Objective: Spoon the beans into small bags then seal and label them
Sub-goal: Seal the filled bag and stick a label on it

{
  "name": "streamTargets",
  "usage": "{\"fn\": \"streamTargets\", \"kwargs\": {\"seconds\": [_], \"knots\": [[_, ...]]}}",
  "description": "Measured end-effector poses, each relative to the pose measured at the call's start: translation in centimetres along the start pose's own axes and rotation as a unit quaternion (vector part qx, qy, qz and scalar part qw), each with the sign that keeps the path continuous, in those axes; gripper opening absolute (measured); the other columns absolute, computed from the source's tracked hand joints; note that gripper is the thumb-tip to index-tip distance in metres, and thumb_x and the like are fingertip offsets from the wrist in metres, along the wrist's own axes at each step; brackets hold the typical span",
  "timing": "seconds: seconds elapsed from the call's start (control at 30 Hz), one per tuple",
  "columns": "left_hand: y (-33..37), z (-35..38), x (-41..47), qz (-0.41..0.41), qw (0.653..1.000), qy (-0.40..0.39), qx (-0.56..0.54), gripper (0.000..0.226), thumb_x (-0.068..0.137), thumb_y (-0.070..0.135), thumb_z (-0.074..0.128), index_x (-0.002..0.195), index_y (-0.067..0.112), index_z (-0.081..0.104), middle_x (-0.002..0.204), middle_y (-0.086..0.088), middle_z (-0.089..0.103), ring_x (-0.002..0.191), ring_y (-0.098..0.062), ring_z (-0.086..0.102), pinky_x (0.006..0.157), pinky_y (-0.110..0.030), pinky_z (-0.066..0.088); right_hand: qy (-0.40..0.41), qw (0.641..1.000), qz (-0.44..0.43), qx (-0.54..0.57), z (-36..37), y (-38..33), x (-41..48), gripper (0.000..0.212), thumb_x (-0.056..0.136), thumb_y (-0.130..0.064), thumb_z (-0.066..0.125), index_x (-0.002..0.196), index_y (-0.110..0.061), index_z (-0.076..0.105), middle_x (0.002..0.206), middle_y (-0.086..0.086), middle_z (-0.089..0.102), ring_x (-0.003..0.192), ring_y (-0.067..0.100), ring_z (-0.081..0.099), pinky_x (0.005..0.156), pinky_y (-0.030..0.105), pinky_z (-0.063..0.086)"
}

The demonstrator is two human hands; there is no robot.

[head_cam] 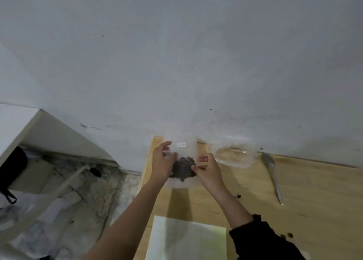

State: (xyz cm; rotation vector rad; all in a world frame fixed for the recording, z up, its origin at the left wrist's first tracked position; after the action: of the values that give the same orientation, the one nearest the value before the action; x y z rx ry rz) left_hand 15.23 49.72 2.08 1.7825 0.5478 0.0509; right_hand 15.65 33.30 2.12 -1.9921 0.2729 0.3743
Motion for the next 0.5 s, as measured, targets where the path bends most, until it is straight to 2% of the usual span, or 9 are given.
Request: {"fn": "streamTargets", "kwargs": {"seconds": [0.07, 0.1, 0.23, 0.3, 0.4, 0.5], "knots": [[-0.3, 0.1, 0.7, -0.003, 1.000, 0.014, 0.025, 0.038, 0.089, 0.010, 0.059, 0.126, 0.013, 0.051, 0.122, -0.007, 0.046, 0.100, -0.016, 0.050, 0.074, -0.015, 0.046, -0.008, 0.999, -0.007, -0.032, 0.6, 0.1, 0.9, 0.031, 0.082, -0.011, 0.067, 0.108, -0.017, 0.051, 0.108, 0.000, 0.054, 0.097, 0.015, 0.056, 0.072, 0.020, 0.045], [-0.4, 0.1, 1.0, 0.000, 0.999, 0.018, 0.041, 0.039, 0.089, 0.009, 0.059, 0.127, 0.012, 0.050, 0.124, -0.006, 0.043, 0.103, -0.015, 0.049, 0.078, -0.013, 0.045, -0.012, 0.999, -0.014, -0.047, 0.9, 0.1, 1.2, 0.032, 0.083, -0.011, 0.067, 0.110, -0.017, 0.052, 0.109, 0.000, 0.053, 0.097, 0.014, 0.055, 0.072, 0.018, 0.044], [-1.1, 0.3, 1.7, 0.037, 0.988, 0.003, 0.151, 0.045, 0.089, 0.013, 0.059, 0.132, 0.011, 0.046, 0.138, -0.009, 0.042, 0.127, -0.022, 0.042, 0.105, -0.029, 0.034, -0.012, 0.997, -0.034, -0.073, 1.9, 0.8, 1.2, 0.032, 0.083, -0.009, 0.066, 0.112, -0.016, 0.054, 0.111, 0.001, 0.051, 0.092, 0.010, 0.052, 0.074, 0.015, 0.041], [-1.4, 0.6, 1.7, 0.041, 0.981, -0.020, 0.187, 0.049, 0.090, 0.016, 0.059, 0.136, 0.012, 0.043, 0.146, -0.008, 0.036, 0.135, -0.021, 0.032, 0.109, -0.027, 0.026, -0.006, 0.996, -0.032, -0.083, 2.1, 1.2, 1.0, 0.031, 0.085, -0.011, 0.065, 0.113, -0.015, 0.055, 0.113, 0.002, 0.050, 0.091, 0.008, 0.050, 0.076, 0.016, 0.039], [-1.5, 1.0, 1.7, 0.030, 0.977, -0.048, 0.205, 0.054, 0.090, 0.020, 0.059, 0.140, 0.013, 0.039, 0.153, -0.006, 0.023, 0.141, -0.020, 0.021, 0.112, -0.028, 0.021, -0.009, 0.995, -0.036, -0.090, 2.0, 1.3, 0.7, 0.032, 0.086, -0.014, 0.063, 0.117, -0.016, 0.056, 0.117, 0.003, 0.049, 0.095, 0.009, 0.050, 0.079, 0.017, 0.040], [-0.7, 0.4, 1.2, 0.033, 0.977, -0.027, 0.207, 0.053, 0.091, 0.021, 0.059, 0.138, 0.010, 0.040, 0.155, -0.008, 0.019, 0.143, -0.021, 0.016, 0.112, -0.029, 0.020, -0.008, 0.994, -0.041, -0.098, 1.3, 0.6, 0.3, 0.036, 0.086, -0.015, 0.064, 0.121, -0.015, 0.055, 0.121, 0.004, 0.046, 0.098, 0.011, 0.049, 0.083, 0.019, 0.041]]}}
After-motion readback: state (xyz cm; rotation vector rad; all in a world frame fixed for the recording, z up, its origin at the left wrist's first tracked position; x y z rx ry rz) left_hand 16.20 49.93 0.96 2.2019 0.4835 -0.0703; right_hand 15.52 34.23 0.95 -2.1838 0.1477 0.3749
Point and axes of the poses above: each hand's wrist, its own x-axis towards the middle knuckle, its own z-axis out of the palm, y = z × x, the point moved 5 cm from there along x, towards the middle knuckle
